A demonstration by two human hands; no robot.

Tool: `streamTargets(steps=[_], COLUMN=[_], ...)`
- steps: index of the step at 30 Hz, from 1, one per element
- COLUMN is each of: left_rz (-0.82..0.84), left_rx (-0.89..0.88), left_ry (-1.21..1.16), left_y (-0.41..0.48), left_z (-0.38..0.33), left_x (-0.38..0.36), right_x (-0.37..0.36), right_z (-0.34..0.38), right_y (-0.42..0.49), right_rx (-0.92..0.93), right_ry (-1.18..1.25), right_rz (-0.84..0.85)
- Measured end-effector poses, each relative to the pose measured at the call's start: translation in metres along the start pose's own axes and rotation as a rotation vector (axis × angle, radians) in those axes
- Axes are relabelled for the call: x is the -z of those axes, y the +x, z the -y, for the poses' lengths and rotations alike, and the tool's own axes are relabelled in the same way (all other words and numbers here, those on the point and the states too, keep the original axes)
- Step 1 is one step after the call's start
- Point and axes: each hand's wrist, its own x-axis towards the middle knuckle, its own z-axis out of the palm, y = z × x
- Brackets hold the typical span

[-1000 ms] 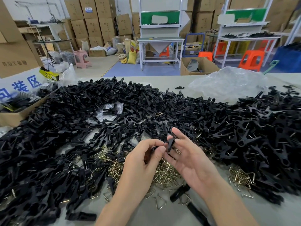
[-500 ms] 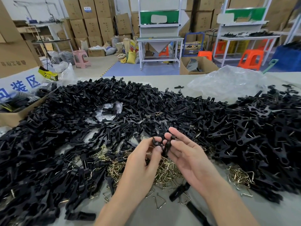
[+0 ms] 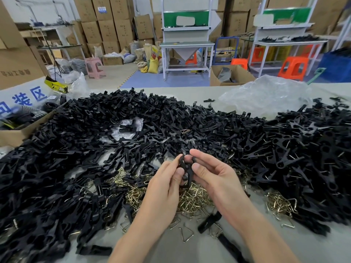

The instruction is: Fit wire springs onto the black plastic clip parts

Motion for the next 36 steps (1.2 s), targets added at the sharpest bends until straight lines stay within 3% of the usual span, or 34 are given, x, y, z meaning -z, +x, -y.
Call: streamTargets(steps=[21,36], left_rz=[0.058,0.047], left_rx=[0.154,0.183], left_ry=[-0.175,-0.241], left_y=[-0.003,-0.002], left_z=[0.0,-0.002], left_x=[0.002,0.002], right_x=[0.01,0.013], right_z=[-0.003,-0.003], right_y=[0.003,0.006], right_rx=[0.003,-0.054], right_ry=[-0.139,-0.051], right_rz=[0.03,0.041])
